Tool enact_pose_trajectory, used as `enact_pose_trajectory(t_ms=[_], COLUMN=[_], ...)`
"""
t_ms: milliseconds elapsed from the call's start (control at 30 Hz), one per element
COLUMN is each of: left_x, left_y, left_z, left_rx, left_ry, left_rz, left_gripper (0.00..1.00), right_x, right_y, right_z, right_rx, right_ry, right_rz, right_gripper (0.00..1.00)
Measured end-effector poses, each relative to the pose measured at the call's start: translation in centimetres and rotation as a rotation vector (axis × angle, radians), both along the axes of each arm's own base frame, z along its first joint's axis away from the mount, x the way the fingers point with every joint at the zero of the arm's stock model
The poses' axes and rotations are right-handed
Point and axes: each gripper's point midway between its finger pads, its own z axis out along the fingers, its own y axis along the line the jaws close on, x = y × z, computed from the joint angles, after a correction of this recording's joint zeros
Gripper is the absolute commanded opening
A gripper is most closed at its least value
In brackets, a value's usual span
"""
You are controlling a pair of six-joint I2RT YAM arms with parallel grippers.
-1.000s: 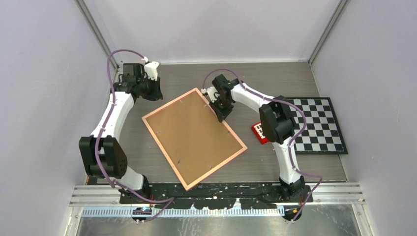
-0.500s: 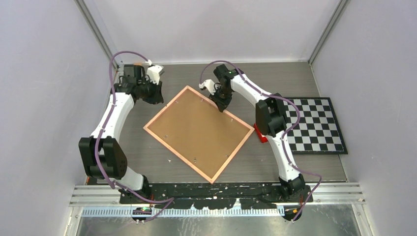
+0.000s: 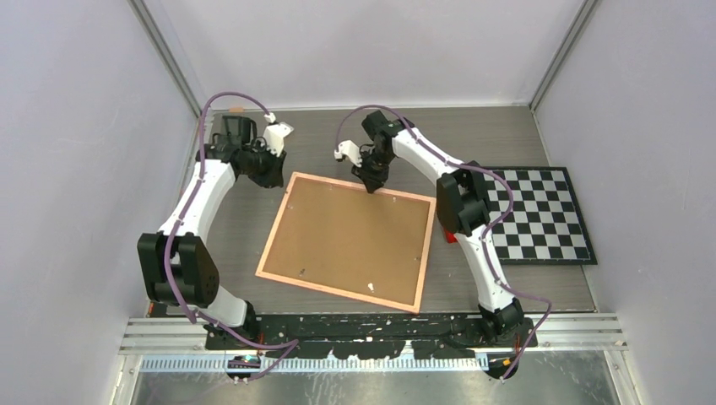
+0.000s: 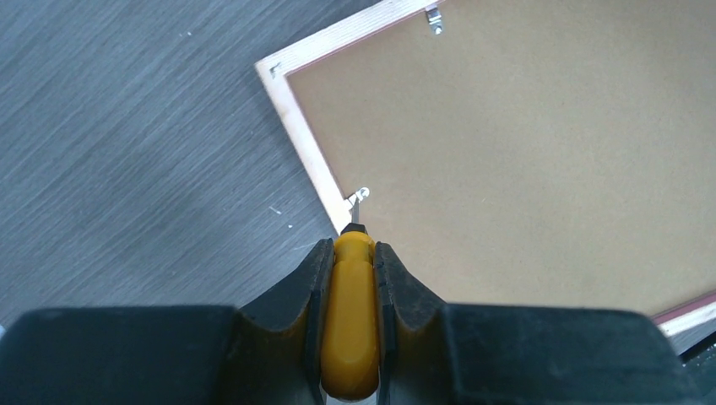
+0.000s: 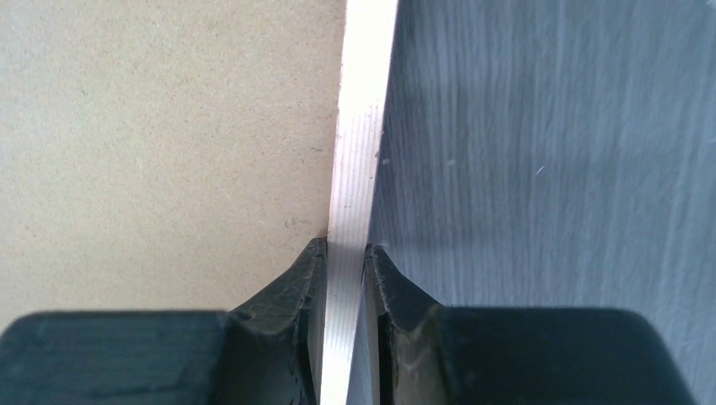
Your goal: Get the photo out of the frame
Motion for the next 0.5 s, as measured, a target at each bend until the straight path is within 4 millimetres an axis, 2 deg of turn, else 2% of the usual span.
enact_pose_trajectory(t_ms=[167,200,267,333,400,500], left_x=[-1.0,-1.1,-1.2,-1.3,-1.4,-1.4], left_y=[0.3,0.4,0.6,0.9,1.5,2.0], left_z=[-0.8,-0.9,-1.0,-1.2,-1.5,-1.6], left_rx=[0.016,0.021,0.025,0.022,0.022,0.024], left_ry=[0.043,0.047,0.053,0.058,0.068,0.068], left_rz=[-0.003,-0.003,-0.003,0.006,0.024,0.029], left_gripper=[0.00,0.00,0.00,0.00,0.00,0.00], right_x=[1.8,2.4,3.4,4.4,5.2,6.1], right_y=[2.9,3.5,4.8,6.2,7.7,9.4], right_z=[1.4,1.7,2.2,2.6,3.2,4.8], right_rx=[0.102,0.124,0.166,0.205,0.247,0.304], right_ry=[-0.073,-0.092,-0.134,-0.171,-0.201,-0.238], right_rz=[0.027,0.027,0.021,0.002,-0.038,-0.095], right_gripper=[0.00,0.04,0.28,0.59,0.68,0.74])
